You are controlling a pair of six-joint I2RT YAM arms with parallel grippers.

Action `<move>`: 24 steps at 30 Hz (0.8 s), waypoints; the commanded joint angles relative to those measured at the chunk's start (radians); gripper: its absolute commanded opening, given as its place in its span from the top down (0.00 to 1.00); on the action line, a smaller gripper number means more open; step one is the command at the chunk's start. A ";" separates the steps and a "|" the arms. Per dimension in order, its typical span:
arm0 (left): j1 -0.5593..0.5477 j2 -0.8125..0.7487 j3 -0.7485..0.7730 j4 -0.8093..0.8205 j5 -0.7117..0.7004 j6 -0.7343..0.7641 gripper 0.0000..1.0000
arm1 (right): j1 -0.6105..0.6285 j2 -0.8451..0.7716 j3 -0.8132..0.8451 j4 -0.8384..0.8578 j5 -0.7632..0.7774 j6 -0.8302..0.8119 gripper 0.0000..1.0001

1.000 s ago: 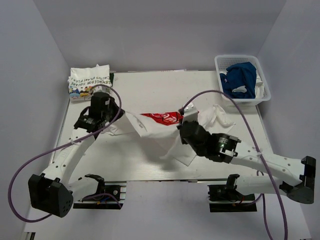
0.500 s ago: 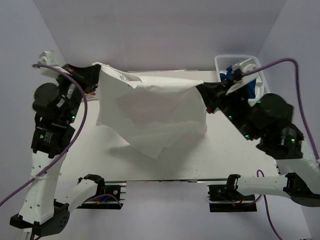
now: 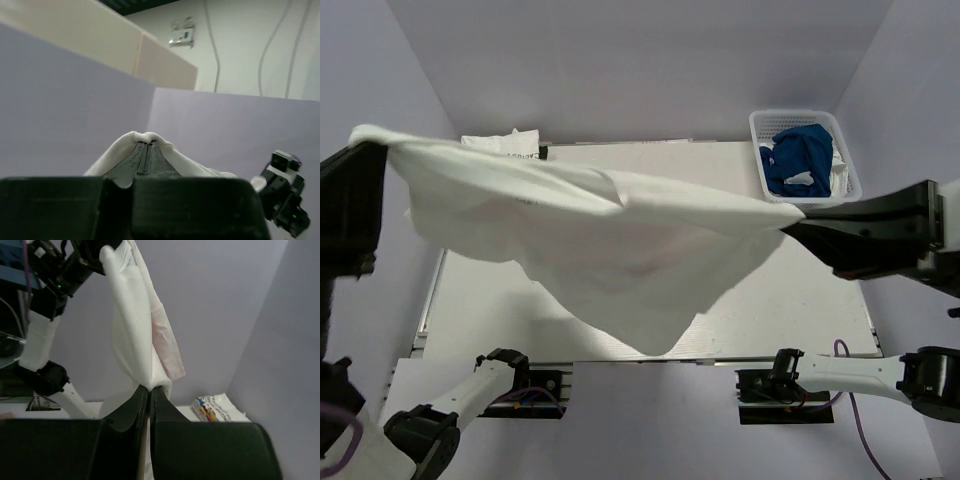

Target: Fold and stack the t-shirts

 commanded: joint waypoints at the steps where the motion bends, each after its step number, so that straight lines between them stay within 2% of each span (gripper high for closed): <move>1: 0.020 0.018 0.062 0.012 0.075 -0.025 1.00 | -0.009 -0.041 0.040 0.055 -0.124 -0.021 1.00; 4: 0.031 0.031 0.060 0.045 0.066 -0.025 1.00 | -0.009 -0.050 0.026 0.063 -0.105 -0.027 1.00; 6: 0.041 0.049 0.037 0.061 0.054 -0.035 1.00 | -0.007 -0.058 -0.060 0.093 -0.021 -0.024 1.00; 7: 0.041 0.064 0.027 0.061 0.054 -0.035 1.00 | -0.009 -0.081 -0.090 0.110 0.123 -0.023 1.00; 9: 0.041 0.128 0.014 0.044 0.063 -0.046 1.00 | -0.006 -0.083 -0.191 0.193 0.258 -0.033 1.00; 10: 0.041 0.149 -0.016 0.044 0.063 -0.046 1.00 | -0.004 -0.081 -0.219 0.236 0.480 -0.038 1.00; 11: 0.041 0.166 -0.042 0.032 0.063 -0.046 1.00 | -0.004 -0.080 -0.279 0.294 0.555 -0.064 1.00; 12: 0.041 0.178 -0.079 0.042 0.047 -0.037 1.00 | -0.006 -0.078 -0.357 0.385 0.633 -0.076 1.00; 13: 0.041 0.187 -0.172 0.055 0.027 -0.037 1.00 | -0.006 -0.075 -0.453 0.446 0.889 -0.094 1.00; 14: 0.041 0.198 -0.225 0.073 -0.019 -0.037 1.00 | -0.009 -0.066 -0.506 0.510 0.986 -0.231 1.00; 15: 0.041 0.198 -0.277 0.108 -0.042 -0.014 1.00 | -0.013 -0.034 -0.616 0.869 1.134 -0.303 1.00; 16: 0.041 0.213 -0.365 0.119 -0.067 -0.005 1.00 | -0.016 -0.017 -0.731 0.999 1.187 -0.379 1.00; 17: 0.041 0.247 -0.406 0.128 -0.107 0.007 1.00 | -0.047 -0.003 -0.775 1.117 1.255 -0.606 1.00; 18: 0.031 0.268 -0.446 0.128 -0.137 0.033 1.00 | -0.059 0.081 -0.805 1.274 1.261 -0.633 1.00; 19: 0.021 0.296 -0.517 0.157 -0.168 0.043 1.00 | -0.075 0.103 -0.844 1.258 1.255 -0.609 1.00; 20: 0.021 0.327 -0.554 0.180 -0.168 0.043 1.00 | -0.132 0.123 -0.852 1.232 1.211 -0.454 1.00; 21: 0.021 0.407 -0.611 0.202 -0.179 0.055 1.00 | -0.206 0.170 -0.859 1.095 1.184 -0.388 1.00; 22: 0.021 0.458 -0.631 0.241 -0.179 0.067 1.00 | -0.293 0.233 -0.858 1.039 1.154 -0.259 1.00; 23: 0.021 0.513 -0.645 0.263 -0.179 0.078 0.97 | -0.335 0.268 -0.852 0.938 1.045 -0.155 1.00; 24: 0.034 0.576 -0.629 0.274 -0.179 0.078 0.87 | -0.460 0.352 -0.838 0.873 0.998 -0.116 1.00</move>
